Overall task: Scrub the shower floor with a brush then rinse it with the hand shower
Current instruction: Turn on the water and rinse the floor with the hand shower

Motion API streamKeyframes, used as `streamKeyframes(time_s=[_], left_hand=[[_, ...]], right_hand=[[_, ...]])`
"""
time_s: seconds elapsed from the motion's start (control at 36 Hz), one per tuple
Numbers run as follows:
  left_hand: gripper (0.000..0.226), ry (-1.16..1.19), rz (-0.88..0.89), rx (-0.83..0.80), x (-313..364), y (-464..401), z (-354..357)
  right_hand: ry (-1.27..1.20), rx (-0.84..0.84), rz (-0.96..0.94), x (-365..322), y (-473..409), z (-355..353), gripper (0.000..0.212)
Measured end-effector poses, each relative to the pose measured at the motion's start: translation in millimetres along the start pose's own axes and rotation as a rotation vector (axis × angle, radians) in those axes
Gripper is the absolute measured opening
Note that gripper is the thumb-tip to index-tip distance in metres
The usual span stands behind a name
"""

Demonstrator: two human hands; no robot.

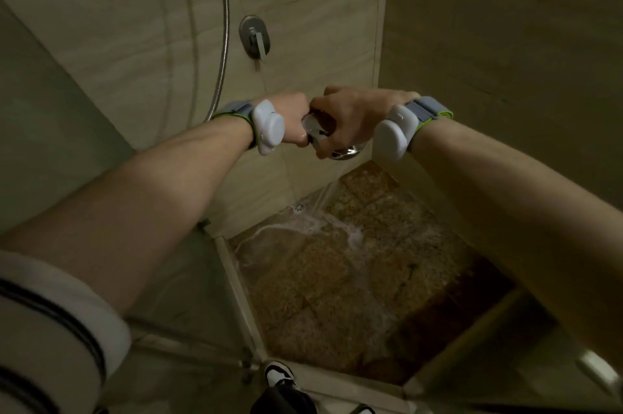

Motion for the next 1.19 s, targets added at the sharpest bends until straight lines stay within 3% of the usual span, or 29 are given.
streamKeyframes(time_s=[0.14,0.33,0.75,1.19], left_hand=[[0.035,0.089,-0.005,-0.022,1.6,1.4,7.9],[0.020,0.229,-0.059,-0.016,3.0,4.5,12.4],[0.018,0.505,-0.155,-0.014,5.5,5.9,21.6],[0.031,0.566,-0.142,0.022,12.8,9.8,14.4]], right_hand=[[-0.025,0.022,-0.022,4.7,3.7,0.1,0.043],[-0.063,-0.077,-0.013,4.9,5.0,-0.6,0.031],[0.014,-0.112,0.083,17.2,12.5,-10.9,0.069],[0.037,-0.054,0.127,14.7,19.3,-31.2,0.065]])
Point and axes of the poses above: each hand's wrist, its own y-axis away from the middle knuckle, its own z-axis out of the palm, x = y × z, the point moved 6 cm from there along -y, towards the middle knuckle, and after that the axes turned 10 degrees about y, right-handed, at the moved point
